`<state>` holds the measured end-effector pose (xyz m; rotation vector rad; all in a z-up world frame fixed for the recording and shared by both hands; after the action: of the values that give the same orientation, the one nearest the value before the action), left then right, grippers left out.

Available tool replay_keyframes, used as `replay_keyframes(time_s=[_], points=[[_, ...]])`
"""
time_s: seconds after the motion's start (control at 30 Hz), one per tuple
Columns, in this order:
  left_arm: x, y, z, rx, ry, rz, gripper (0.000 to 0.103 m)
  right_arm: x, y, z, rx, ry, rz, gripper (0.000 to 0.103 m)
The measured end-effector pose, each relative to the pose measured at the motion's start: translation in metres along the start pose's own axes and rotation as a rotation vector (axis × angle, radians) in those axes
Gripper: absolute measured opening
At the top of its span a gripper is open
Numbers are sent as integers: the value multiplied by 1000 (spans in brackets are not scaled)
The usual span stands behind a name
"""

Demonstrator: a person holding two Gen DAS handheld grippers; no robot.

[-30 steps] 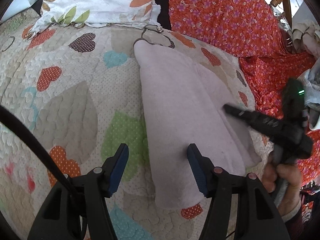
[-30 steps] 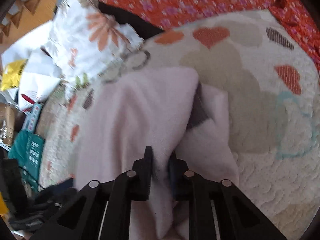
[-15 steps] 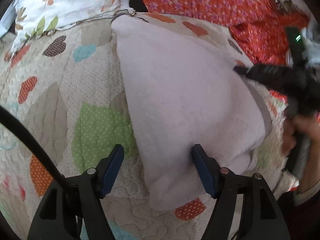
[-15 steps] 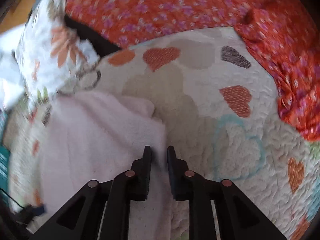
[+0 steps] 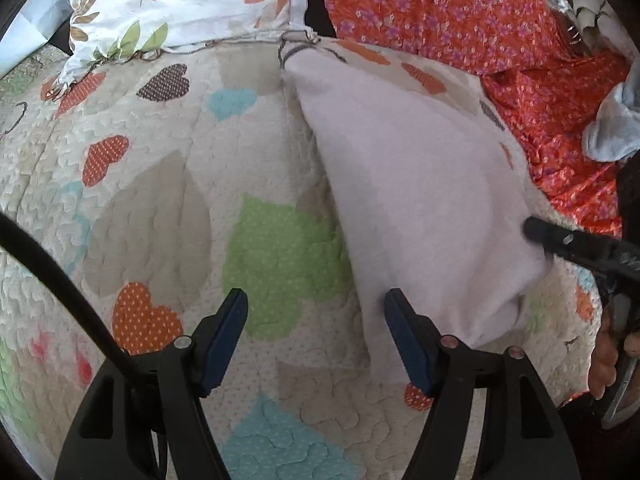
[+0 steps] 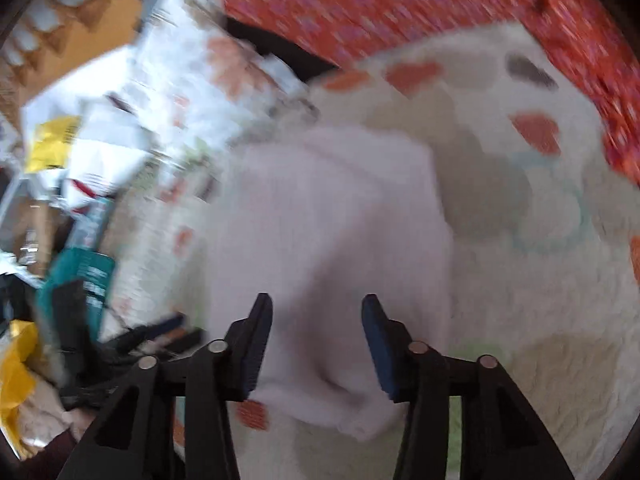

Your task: Fold small clothes

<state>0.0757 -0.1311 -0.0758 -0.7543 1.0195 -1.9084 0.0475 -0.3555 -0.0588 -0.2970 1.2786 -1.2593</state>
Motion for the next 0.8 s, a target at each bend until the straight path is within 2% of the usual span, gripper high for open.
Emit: replay_keyframes(time_s=[0.07, 0.17, 0.27, 0.4, 0.57, 0.63, 0.73, 0.8], points=[[3, 3, -4, -15, 14, 16, 70, 18, 9, -6, -41, 44, -52, 49], [6, 9, -9, -33, 27, 29, 71, 28, 10, -10, -28, 43, -89, 50], [5, 11, -13, -26, 27, 51, 75, 22, 17, -14, -11, -7, -123, 59], [-5, 6, -22, -2, -15, 64, 75, 10, 26, -22, 11, -74, -155, 78], [-22, -2, -40, 26, -30, 110, 75, 8, 29, -21, 13, -51, -133, 91], [-29, 1, -50, 15, -19, 140, 75, 4, 32, -24, 1, -72, -135, 100], [-25, -1, -55, 32, 59, 187, 76, -1, 37, -27, 12, -85, -157, 103], [-24, -1, -57, 34, 64, 188, 79, -3, 39, -27, 14, -74, -158, 103]])
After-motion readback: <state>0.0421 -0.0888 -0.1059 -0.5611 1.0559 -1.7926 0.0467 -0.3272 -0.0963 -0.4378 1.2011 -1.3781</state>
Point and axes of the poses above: each gripper's, at about its wrist camera, not at the fingertips, and y roughly the way its jaws point, x to its right, z to its top, the point moved 7 cm from there along y, roughly the way its jaws point, and after that the axes turned 8 degrees about y, right-handed, at the moved point
